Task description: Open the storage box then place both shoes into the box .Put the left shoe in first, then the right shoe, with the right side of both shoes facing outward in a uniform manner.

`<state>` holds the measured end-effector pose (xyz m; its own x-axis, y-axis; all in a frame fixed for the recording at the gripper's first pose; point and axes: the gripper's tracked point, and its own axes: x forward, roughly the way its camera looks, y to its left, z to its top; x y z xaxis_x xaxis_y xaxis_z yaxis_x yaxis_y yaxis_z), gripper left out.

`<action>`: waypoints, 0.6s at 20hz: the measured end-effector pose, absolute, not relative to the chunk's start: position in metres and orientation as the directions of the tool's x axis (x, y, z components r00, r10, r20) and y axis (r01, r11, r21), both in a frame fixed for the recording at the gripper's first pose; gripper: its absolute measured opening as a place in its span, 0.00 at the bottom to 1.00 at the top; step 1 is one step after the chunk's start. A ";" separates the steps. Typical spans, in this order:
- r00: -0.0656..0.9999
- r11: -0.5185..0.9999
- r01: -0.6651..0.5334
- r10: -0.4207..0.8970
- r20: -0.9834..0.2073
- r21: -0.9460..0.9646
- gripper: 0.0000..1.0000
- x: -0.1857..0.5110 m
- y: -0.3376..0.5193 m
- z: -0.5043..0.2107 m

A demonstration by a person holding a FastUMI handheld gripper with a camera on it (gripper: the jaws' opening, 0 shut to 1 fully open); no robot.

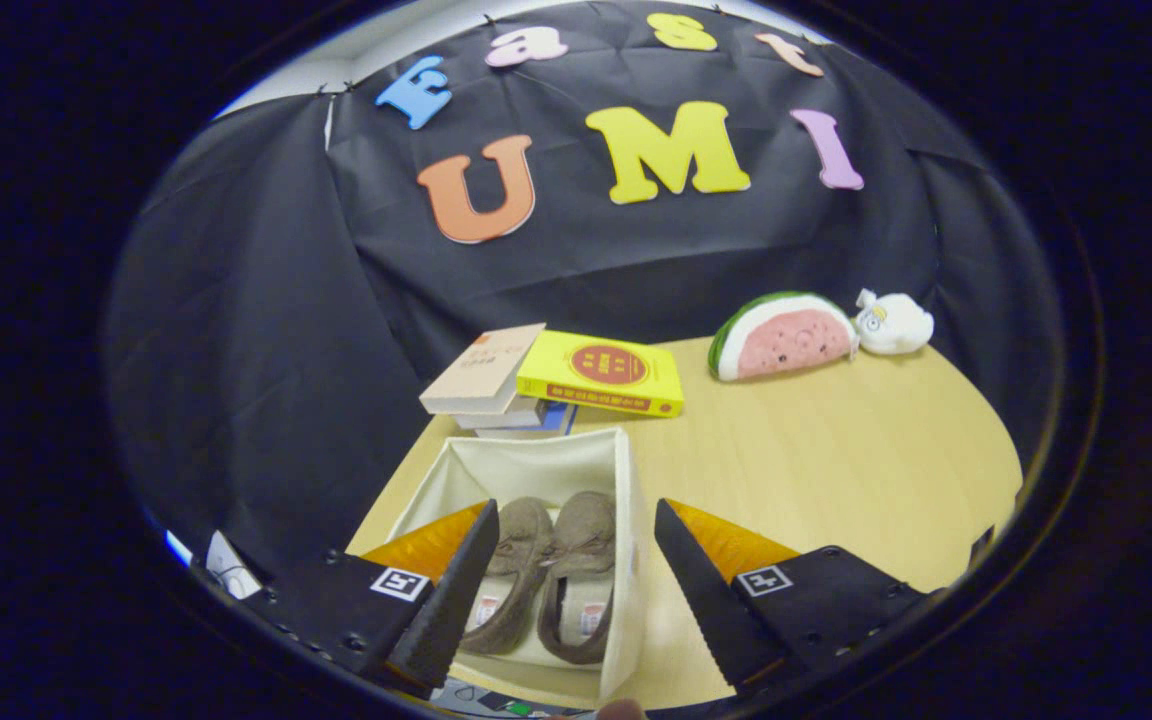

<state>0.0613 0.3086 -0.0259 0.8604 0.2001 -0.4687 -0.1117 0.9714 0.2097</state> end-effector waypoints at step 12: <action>0.993 0.993 -0.117 0.118 0.018 -0.017 0.96 -0.003 0.193 0.067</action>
<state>-0.0027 0.1933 0.0667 0.9929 0.1177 0.0177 -0.1174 0.9929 -0.0165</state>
